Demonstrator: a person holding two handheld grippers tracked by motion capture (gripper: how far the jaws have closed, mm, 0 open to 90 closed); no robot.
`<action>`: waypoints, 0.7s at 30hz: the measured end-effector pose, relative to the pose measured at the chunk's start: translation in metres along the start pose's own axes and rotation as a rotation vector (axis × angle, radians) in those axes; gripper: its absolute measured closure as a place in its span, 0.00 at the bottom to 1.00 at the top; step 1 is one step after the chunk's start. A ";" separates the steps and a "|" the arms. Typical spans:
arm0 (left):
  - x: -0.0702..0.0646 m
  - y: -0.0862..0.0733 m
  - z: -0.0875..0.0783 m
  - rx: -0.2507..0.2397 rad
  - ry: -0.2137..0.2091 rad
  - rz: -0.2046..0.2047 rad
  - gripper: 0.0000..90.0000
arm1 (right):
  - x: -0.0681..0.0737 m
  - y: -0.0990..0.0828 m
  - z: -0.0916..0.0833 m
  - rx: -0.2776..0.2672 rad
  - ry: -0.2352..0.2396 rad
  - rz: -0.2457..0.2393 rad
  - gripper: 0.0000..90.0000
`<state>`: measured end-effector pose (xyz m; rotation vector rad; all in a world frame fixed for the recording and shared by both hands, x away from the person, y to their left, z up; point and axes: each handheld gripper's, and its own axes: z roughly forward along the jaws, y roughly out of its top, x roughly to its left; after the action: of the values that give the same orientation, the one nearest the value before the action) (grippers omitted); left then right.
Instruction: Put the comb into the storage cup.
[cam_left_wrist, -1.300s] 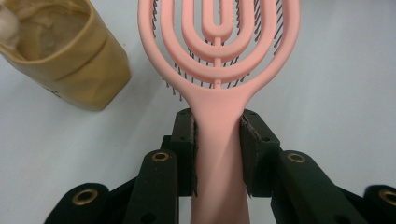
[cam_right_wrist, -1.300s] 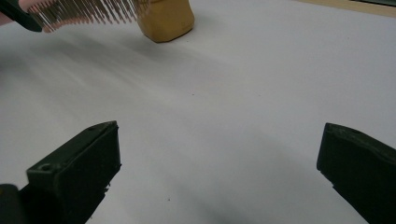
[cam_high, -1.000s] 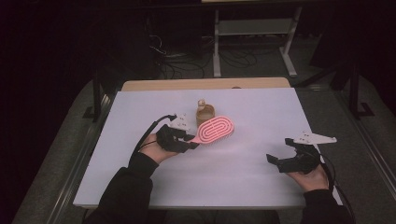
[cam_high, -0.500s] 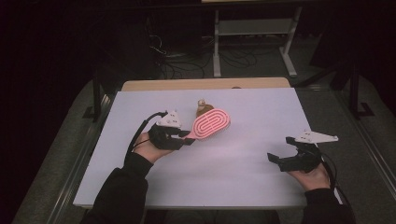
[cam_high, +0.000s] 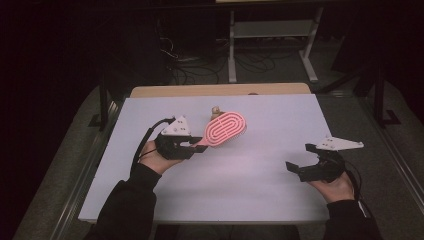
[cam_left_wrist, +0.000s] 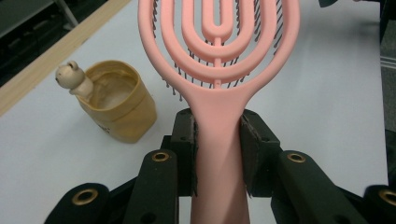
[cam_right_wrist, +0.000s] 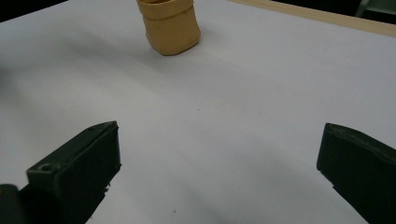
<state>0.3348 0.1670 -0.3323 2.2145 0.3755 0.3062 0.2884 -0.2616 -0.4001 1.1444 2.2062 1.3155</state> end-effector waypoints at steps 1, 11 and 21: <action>0.000 0.000 -0.001 -0.007 0.003 -0.003 0.78 | 0.000 0.001 0.000 0.001 0.002 -0.003 0.00; 0.000 0.002 -0.007 -0.052 0.022 -0.006 0.78 | 0.001 0.013 0.000 0.022 0.023 -0.010 0.00; -0.002 0.003 -0.009 -0.082 0.039 0.008 0.78 | 0.004 0.032 -0.003 0.034 0.060 -0.019 0.00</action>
<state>0.3305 0.1707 -0.3243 2.1329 0.3684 0.3632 0.2987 -0.2522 -0.3710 1.1072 2.2852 1.3260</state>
